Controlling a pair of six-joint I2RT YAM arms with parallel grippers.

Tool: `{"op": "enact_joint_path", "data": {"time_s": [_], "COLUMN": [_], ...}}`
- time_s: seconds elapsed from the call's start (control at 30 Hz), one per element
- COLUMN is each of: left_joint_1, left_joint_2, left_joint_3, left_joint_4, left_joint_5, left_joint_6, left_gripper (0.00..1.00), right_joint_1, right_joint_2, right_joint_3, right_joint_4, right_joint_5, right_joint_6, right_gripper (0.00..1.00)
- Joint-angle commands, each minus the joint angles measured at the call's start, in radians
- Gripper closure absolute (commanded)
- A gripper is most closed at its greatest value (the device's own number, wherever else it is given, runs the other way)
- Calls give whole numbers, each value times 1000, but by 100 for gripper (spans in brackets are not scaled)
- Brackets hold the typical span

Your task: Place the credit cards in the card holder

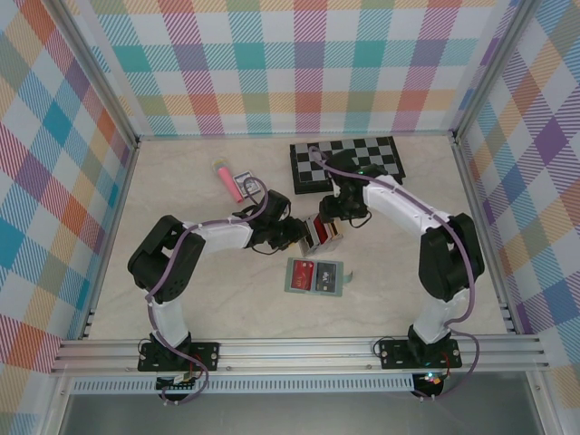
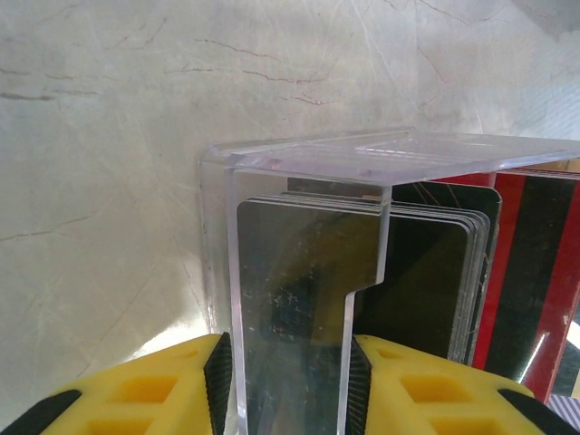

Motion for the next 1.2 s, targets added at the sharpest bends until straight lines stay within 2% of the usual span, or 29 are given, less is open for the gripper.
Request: {"op": "enact_joint_path", "data": {"time_s": [0.0,0.13,0.37,0.53,0.77,1.0,1.17], "left_joint_1": [12,12,12,12,12,12,12], "left_joint_2": [8,13,14,8,12,16,19], "left_joint_3": [-16,-2,-2,-10,-12,-11,-12], "left_joint_4": [-52,-64,-64,-66,-60,-55,-49], "left_joint_5": [-27,-23,-19,-26,-21,-14,-8], "left_joint_6": [18,28,28,28,25,24,19], "left_gripper": [61,61,61,62,62,62,62], "right_joint_1": [9,11,11,11,15,35,43], "right_joint_2": [45,71,114,88,66,64,66], "right_joint_3": [35,43,51,63,78,86,97], "right_joint_4": [-48,-45,-62,-83,-99,-100,-104], "right_joint_5": [57,42,102,167,174,169,177], "right_joint_6": [-33,-38,-27,-27,-38,-51,-59], "right_gripper": [35,37,38,39,41,46,56]}}
